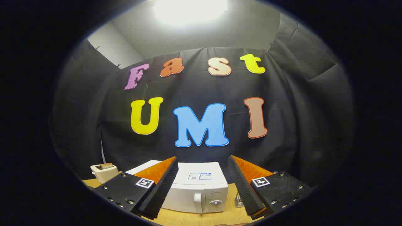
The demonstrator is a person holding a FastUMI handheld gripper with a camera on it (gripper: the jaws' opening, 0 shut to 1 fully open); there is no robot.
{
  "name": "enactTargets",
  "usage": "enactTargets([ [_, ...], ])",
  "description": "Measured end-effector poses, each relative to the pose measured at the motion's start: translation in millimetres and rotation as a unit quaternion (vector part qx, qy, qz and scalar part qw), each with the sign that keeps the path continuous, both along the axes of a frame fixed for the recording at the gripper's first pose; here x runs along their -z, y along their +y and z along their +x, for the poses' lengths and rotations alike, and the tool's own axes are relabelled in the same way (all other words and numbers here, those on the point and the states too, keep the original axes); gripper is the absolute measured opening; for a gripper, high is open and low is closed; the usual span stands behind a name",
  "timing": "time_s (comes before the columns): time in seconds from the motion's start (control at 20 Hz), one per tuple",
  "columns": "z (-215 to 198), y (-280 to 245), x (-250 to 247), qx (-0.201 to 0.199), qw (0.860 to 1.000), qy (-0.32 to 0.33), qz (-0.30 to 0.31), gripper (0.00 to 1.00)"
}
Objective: Open the microwave, put the food inside, and close the microwave door.
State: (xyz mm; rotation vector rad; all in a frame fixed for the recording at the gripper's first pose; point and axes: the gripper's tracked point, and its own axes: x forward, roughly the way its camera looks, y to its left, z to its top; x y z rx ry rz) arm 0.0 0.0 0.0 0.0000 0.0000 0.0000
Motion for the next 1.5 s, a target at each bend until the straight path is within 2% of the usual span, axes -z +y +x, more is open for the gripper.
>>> enactTargets([
  [0.3,1,6,3,-0.005,1.000,0.002,-0.002,0.97],
  [0.75,-19,15,-7,-0.012,1.000,-0.014,-0.022,0.97],
  [1.1,-36,29,-5,-0.037,0.999,-0.011,-0.020,0.97],
  [1.35,-54,24,25,-0.047,0.999,0.005,-0.020,0.97],
  [1.5,-70,26,51,-0.075,0.997,0.021,-0.015,0.98],
])
